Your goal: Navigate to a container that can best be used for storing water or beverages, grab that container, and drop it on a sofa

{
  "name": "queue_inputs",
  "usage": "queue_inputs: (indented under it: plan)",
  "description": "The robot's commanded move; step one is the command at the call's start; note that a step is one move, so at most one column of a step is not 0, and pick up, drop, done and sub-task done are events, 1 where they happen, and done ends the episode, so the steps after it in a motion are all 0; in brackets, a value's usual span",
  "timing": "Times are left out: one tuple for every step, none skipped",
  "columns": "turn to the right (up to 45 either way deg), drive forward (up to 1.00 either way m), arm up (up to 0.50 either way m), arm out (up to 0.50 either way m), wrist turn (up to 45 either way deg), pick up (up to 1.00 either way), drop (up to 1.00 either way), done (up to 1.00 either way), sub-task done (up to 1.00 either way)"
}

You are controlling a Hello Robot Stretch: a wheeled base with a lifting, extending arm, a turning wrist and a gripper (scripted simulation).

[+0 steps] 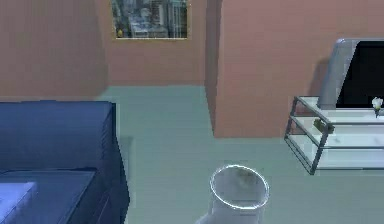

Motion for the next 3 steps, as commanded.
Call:
queue_inputs:
  plan:
    - [0.0,0.05,0.00,0.00,0.0,0.00,0.00,0.00,0.00]
    - [-45.0,0.00,0.00,0.00,0.0,0.00,0.00,0.00,0.00]
    - [-39.0,0.00,0.00,0.00,0.0,0.00,0.00,0.00,0.00]
